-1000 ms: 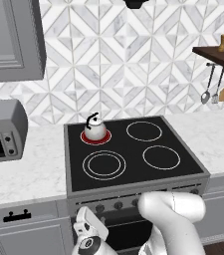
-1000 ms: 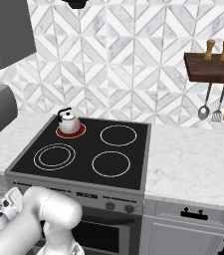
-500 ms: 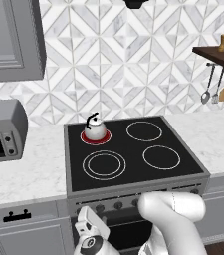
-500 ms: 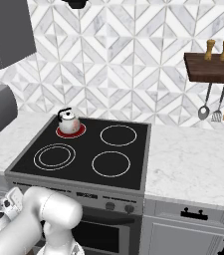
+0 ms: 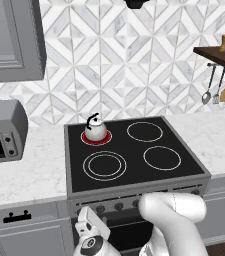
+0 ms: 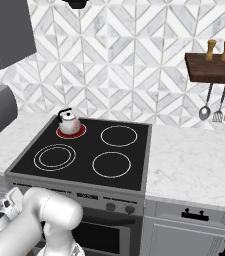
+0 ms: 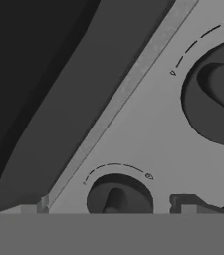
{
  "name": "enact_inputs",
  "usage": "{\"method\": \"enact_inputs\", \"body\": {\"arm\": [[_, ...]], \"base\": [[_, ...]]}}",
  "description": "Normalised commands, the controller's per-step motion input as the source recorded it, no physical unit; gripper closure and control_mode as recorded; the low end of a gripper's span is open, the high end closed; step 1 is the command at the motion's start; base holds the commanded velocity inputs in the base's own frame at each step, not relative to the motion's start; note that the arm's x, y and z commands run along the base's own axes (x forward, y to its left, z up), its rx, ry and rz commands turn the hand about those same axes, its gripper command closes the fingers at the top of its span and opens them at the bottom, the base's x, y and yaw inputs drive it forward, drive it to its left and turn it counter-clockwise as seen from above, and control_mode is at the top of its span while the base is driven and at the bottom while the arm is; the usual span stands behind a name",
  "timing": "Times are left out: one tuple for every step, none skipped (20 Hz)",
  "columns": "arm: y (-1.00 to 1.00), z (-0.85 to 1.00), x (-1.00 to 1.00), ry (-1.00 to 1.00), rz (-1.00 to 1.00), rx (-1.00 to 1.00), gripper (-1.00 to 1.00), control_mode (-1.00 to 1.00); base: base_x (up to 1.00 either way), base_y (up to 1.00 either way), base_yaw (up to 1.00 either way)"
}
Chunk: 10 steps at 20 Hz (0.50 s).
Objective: Turn off the rear left burner of the stove.
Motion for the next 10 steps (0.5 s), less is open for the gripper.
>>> {"method": "enact_inputs", "body": {"arm": [[-0.09, 0.11, 0.00, 0.00, 0.00, 0.03, -1.00, -1.00], [-0.04, 0.00, 0.00, 0.00, 0.00, 0.00, -1.00, -1.00], [0.00, 0.00, 0.00, 0.00, 0.00, 0.00, -1.00, -1.00], [0.00, 0.00, 0.00, 0.00, 0.00, 0.00, -1.00, -1.00], [0.00, 0.00, 0.00, 0.00, 0.00, 0.00, -1.00, -1.00], [-0.16, 0.00, 0.00, 0.00, 0.03, 0.01, -1.00, -1.00], [-0.33, 0.00, 0.00, -0.01, 0.05, 0.06, -1.00, -1.00], [-0.45, 0.00, 0.00, -0.01, 0.05, 0.11, -1.00, -1.00], [-0.33, 0.00, 0.00, -0.02, 0.04, 0.07, -1.00, -1.00], [-0.18, 0.00, 0.00, 0.00, 0.02, 0.02, -1.00, -1.00]], "base": [[0.00, 0.00, 0.00], [0.00, 0.00, 0.00], [0.00, 0.00, 0.00], [0.00, 0.00, 0.00], [0.00, 0.00, 0.00], [0.00, 0.00, 0.00], [0.00, 0.00, 0.00], [0.00, 0.00, 0.00], [0.00, 0.00, 0.00], [0.00, 0.00, 0.00]]}}
